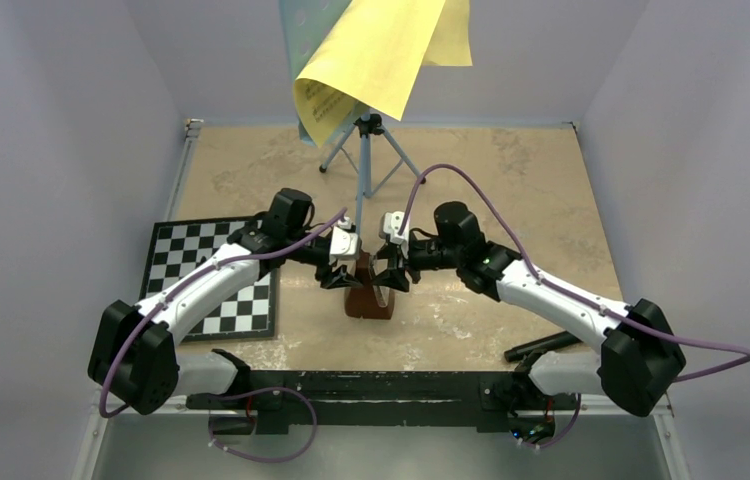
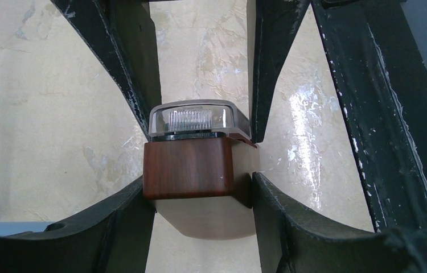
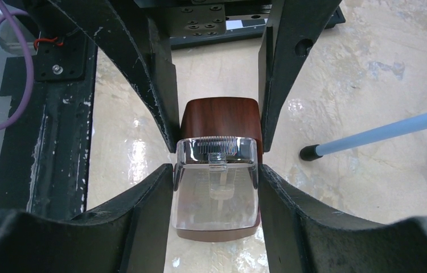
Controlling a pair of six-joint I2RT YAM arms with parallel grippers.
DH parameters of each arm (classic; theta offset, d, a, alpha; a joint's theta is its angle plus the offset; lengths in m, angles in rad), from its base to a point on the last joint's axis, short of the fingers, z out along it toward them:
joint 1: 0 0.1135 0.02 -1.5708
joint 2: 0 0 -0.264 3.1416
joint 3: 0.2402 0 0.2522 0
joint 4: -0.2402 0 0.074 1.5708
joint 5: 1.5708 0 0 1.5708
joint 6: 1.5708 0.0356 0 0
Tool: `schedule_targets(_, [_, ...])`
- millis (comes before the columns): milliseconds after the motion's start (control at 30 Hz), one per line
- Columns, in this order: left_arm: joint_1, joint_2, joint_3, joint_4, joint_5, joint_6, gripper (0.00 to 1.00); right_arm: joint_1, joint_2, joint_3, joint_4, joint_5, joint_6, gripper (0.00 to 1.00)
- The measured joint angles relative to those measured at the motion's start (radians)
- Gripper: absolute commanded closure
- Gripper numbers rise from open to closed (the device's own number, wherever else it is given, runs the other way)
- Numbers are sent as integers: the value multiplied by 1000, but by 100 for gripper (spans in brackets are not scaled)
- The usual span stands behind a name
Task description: Pack up the instrument practice props
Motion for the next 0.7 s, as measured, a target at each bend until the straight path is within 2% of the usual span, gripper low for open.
schedule_targets(333, [1, -4, 0, 0, -16, 0, 100, -5, 23, 0, 40, 1, 10, 100])
schedule_targets(700, [1, -3, 0, -12, -10, 37, 100, -14, 14, 4, -2, -26, -48, 100])
